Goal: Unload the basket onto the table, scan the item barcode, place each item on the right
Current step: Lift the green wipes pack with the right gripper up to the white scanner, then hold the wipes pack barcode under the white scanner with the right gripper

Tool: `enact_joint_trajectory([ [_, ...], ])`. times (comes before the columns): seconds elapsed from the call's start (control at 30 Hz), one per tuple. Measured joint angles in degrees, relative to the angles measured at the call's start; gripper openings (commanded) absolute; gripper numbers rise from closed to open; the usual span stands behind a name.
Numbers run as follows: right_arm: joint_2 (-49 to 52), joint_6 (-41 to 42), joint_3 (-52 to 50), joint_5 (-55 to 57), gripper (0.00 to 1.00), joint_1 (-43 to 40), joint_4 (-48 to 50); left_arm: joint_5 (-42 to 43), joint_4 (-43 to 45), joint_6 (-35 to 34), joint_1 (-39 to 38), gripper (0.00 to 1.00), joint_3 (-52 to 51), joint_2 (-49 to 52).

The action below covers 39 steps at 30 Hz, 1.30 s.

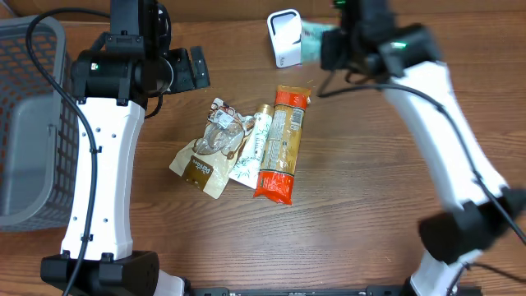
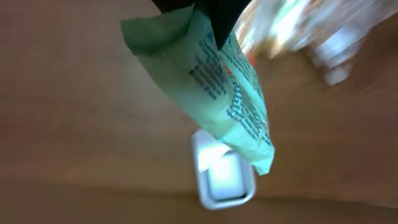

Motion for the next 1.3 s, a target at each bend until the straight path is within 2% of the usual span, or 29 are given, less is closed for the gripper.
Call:
enact_joint_trajectory([
  [0.1, 5.18, -6.05, -0.04, 8.83, 0.04, 1.84, 7.56, 0.00, 0.00, 0.00, 0.00, 1.00, 0.00, 0.00],
  [0.23, 10.10, -19.87, -0.09, 16.41, 0.04, 3.28, 18.27, 0.00, 0.00, 0.00, 0.00, 1.00, -0.02, 0.00],
  [0.43, 11.89, -37.27, -0.09, 20.26, 0.04, 3.56, 28.17, 0.00, 0.00, 0.00, 0.00, 1.00, -0.02, 0.00],
  [0.77, 20.85, -60.33, -0.09, 22.21, 0.04, 4.11, 39.76, -0.02, 0.00, 0.00, 0.00, 1.00, -0.02, 0.00],
  [1.07, 25.35, -72.30, -0.09, 23.43, 0.04, 6.32, 49.37, 0.00, 0.00, 0.00, 0.00, 1.00, -0.02, 0.00],
  [1.3, 26.43, -75.38, -0.09, 25.40, 0.04, 6.40, 51.91, 0.00, 0.00, 0.00, 0.00, 1.00, -0.02, 0.00],
])
